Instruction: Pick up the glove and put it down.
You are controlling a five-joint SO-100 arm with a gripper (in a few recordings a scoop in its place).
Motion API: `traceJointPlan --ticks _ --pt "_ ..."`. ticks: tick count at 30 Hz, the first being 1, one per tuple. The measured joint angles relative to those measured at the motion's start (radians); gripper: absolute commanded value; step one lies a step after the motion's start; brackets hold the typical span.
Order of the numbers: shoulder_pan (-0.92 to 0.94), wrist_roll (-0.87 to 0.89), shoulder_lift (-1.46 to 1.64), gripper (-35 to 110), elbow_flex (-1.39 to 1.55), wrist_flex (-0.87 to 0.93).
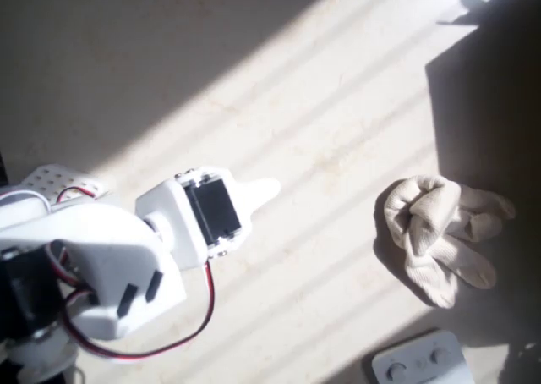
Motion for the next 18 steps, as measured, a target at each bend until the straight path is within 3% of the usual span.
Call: traceJointPlan --ticks 18 --pt "0.0 0.0 0.42 1 0.29 -0.017"
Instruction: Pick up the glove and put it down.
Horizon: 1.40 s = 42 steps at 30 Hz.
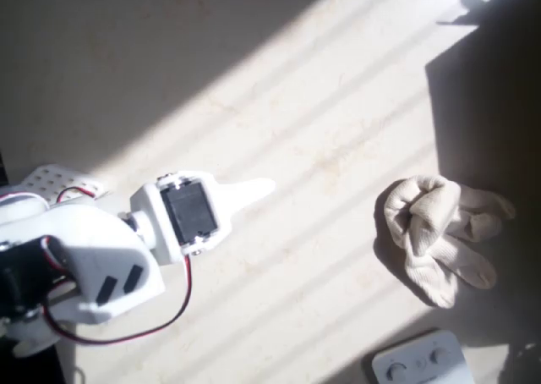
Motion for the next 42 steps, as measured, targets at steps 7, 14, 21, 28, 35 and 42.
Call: traceJointPlan --ticks 7,14,21,28,35,42 --pt "0.0 0.0 0.006 1 0.046 0.0" --pt "0.0 0.0 0.006 1 0.057 0.0" --pt "0.0 0.0 0.006 1 0.057 0.137" --pt "0.0 0.0 0.006 0 0.057 0.207" --pt "0.0 0.0 0.006 0 0.057 0.209" --pt "0.0 0.0 0.006 0 0.057 0.209"
